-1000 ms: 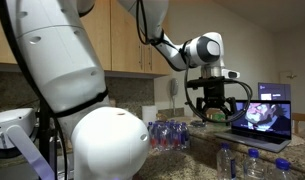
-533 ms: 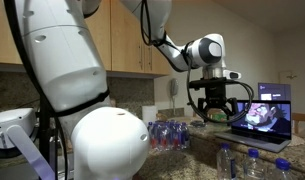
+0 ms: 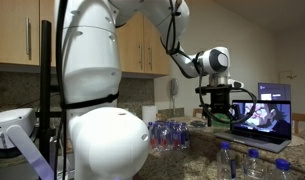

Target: Move the three bottles to the left, one at a time

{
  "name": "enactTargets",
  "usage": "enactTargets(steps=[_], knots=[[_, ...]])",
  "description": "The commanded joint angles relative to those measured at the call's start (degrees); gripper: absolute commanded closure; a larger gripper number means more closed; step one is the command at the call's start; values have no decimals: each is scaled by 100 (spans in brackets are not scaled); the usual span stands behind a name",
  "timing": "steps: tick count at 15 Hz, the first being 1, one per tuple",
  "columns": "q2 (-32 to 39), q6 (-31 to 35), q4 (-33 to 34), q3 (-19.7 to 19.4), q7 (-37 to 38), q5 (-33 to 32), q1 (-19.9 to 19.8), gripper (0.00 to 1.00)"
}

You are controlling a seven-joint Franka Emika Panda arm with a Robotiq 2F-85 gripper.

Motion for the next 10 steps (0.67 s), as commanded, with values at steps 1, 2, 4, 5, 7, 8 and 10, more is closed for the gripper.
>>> enactTargets(steps=[1,2,4,5,7,8,10], knots=[[599,-542,439,12,-199,31,21,0],[613,-502,340,13,-143,70,16,0],[686,-359,216,-18,-15,148,-21,0],[775,-310,216,-25,62,137,-26,0],[912,-45,209,-11,258,115,-1,0],[985,37,264,3,390,83,21,0],[1251,80,473,40,471,74,59,0]])
